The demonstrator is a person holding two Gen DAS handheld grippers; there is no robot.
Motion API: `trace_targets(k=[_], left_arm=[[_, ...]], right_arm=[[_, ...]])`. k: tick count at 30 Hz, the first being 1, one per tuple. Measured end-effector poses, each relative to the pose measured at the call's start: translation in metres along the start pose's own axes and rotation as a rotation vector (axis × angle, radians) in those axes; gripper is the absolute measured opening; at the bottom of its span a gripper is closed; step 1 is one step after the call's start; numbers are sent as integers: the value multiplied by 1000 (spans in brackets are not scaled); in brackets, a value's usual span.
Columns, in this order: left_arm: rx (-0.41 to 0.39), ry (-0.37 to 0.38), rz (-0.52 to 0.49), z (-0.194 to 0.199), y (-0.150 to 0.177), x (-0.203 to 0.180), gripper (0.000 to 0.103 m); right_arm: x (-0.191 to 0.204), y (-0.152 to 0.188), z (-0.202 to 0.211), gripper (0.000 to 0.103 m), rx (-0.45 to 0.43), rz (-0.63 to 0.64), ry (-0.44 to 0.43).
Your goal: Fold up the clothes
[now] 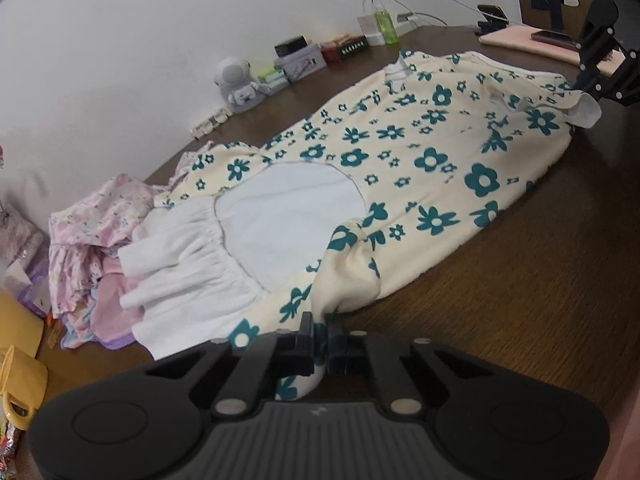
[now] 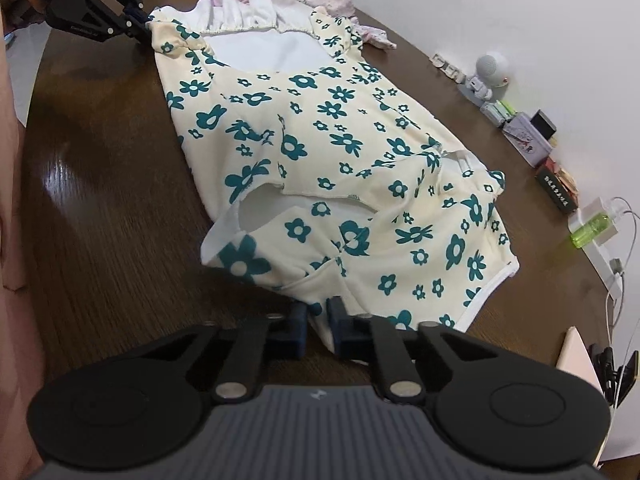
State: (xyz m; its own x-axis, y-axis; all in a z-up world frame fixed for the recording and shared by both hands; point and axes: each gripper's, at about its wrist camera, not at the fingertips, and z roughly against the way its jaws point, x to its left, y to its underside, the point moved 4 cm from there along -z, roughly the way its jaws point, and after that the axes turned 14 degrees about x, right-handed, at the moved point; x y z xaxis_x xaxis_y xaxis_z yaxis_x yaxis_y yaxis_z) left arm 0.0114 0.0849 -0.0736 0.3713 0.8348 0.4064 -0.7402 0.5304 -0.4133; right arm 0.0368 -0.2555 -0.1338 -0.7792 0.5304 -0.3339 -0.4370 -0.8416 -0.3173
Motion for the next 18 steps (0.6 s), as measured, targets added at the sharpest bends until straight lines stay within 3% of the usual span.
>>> trace_targets(k=[8, 12, 18], left_arm=[[-41, -92, -53, 19, -24, 17, 3], [-75, -166, -129, 13, -69, 44, 3], [12, -131, -227, -52, -125, 67, 3]], right_arm=[[-13, -8, 22, 1, -52, -39, 62], [-47, -26, 22, 1, -44, -30, 135], [-94, -59, -13, 2, 20, 25, 165]])
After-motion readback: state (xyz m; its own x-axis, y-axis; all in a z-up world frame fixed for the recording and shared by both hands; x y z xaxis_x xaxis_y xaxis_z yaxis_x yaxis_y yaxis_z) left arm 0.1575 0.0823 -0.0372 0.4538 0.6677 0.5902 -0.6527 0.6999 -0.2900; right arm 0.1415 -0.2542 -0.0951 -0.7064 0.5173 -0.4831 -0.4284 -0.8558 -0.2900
